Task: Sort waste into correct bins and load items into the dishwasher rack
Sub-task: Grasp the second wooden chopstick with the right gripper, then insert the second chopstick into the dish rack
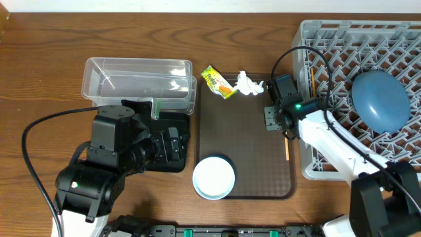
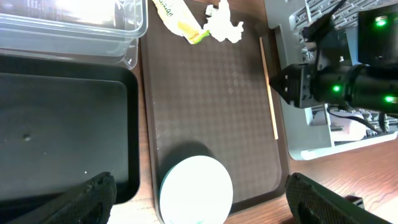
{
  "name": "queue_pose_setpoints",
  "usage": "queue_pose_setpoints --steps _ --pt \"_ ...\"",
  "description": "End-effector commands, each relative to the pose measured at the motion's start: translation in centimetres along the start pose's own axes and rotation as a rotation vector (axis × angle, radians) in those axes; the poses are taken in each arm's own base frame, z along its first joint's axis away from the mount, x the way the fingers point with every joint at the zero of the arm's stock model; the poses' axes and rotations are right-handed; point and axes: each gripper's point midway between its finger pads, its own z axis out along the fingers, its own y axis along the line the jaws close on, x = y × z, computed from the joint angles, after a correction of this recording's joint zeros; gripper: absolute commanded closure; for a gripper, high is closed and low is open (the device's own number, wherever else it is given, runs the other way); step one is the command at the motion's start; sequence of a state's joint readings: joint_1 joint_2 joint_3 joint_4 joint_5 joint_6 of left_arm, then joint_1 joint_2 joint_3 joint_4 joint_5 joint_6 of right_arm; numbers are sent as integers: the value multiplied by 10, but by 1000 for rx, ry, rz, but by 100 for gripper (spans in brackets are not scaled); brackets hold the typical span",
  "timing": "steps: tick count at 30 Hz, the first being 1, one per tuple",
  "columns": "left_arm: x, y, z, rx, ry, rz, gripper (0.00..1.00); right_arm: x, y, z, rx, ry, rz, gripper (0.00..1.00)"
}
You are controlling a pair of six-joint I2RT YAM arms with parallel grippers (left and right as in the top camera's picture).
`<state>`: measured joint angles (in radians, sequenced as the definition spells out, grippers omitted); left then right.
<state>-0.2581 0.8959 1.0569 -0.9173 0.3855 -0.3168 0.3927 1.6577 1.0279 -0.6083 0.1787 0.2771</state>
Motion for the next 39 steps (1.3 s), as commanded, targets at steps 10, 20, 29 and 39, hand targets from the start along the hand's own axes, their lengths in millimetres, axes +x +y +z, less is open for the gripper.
queue_pose_setpoints --steps 10,20,29,39 --pt "-6 -3 -6 2 -22 17 11 45 0 72 56 206 -19 82" --pt "-6 -3 -6 3 -22 17 11 19 33 24 -143 116 -35 99" --pt "-6 -3 -6 3 -22 17 11 -55 -37 -85 -103 -289 -40 99" --pt "-6 -3 -6 3 -22 17 11 -78 -128 -65 -8 -345 60 99"
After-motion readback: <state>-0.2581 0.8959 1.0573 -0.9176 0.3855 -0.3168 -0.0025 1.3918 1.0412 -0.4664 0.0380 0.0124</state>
